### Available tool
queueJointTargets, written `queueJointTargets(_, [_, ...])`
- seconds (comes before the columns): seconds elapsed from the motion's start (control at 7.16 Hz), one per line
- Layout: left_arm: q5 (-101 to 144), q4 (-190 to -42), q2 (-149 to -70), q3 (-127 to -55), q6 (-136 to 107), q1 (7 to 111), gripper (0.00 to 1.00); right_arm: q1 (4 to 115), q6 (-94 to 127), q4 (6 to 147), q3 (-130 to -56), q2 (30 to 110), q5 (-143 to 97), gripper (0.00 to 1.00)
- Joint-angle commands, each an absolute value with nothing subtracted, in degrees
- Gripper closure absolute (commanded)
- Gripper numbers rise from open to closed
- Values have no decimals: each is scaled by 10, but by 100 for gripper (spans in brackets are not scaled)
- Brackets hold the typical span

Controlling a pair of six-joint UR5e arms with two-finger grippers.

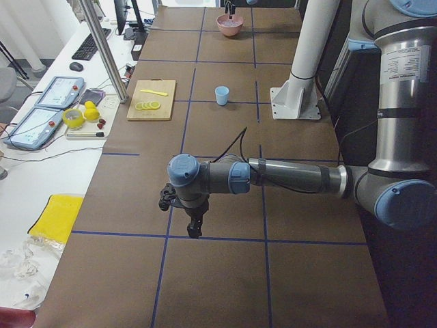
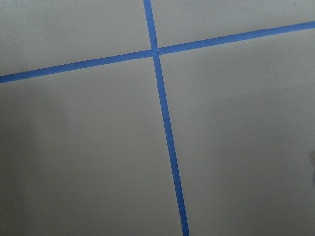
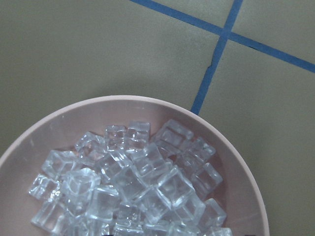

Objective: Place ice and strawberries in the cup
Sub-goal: 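Pick a third ice cube from the pink bowl with the right gripper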

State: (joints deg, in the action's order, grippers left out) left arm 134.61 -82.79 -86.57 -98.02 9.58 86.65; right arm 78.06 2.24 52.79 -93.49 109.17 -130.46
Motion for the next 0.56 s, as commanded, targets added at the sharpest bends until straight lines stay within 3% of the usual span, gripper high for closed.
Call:
queueJointTargets(0.0, [1346, -828, -866, -981, 96, 866, 0, 772, 24, 526, -932, 1092, -1298, 18])
queueJointTargets(0.42, [1346, -827, -866, -981, 96, 866, 0, 747, 24, 527, -931, 1096, -1288, 24])
